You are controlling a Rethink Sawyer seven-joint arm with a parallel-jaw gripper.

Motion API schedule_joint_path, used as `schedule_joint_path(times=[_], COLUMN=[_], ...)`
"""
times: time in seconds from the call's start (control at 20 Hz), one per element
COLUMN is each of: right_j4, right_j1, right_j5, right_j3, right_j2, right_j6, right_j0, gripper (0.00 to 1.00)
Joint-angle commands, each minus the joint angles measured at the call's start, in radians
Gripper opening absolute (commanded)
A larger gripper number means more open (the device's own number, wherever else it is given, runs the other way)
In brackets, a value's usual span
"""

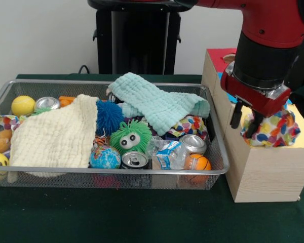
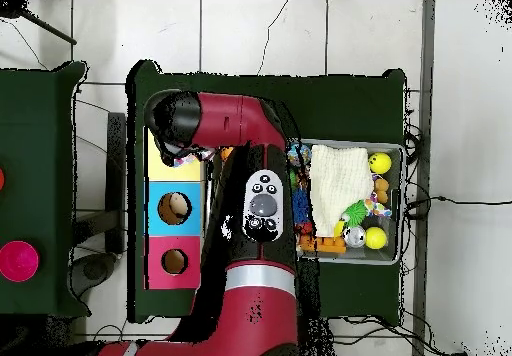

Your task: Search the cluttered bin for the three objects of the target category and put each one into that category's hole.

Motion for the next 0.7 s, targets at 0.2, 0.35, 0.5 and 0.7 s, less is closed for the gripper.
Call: schedule_joint_path(times=[0.2,0.35,0.5,0.7], right_j4=[-0.048,-0.044,-0.043,-0.037], right_j1=[0.036,0.035,0.036,0.032], right_j5=[-0.025,-0.016,-0.005,0.035], right_j3=[0.112,0.111,0.102,0.075], right_j2=[0.048,0.048,0.045,0.034], right_j6=[-0.024,-0.019,-0.014,0.012], right_j0=[-0.019,-0.021,-0.021,-0.012], gripper=[1.00,1.00,1.00,1.00])
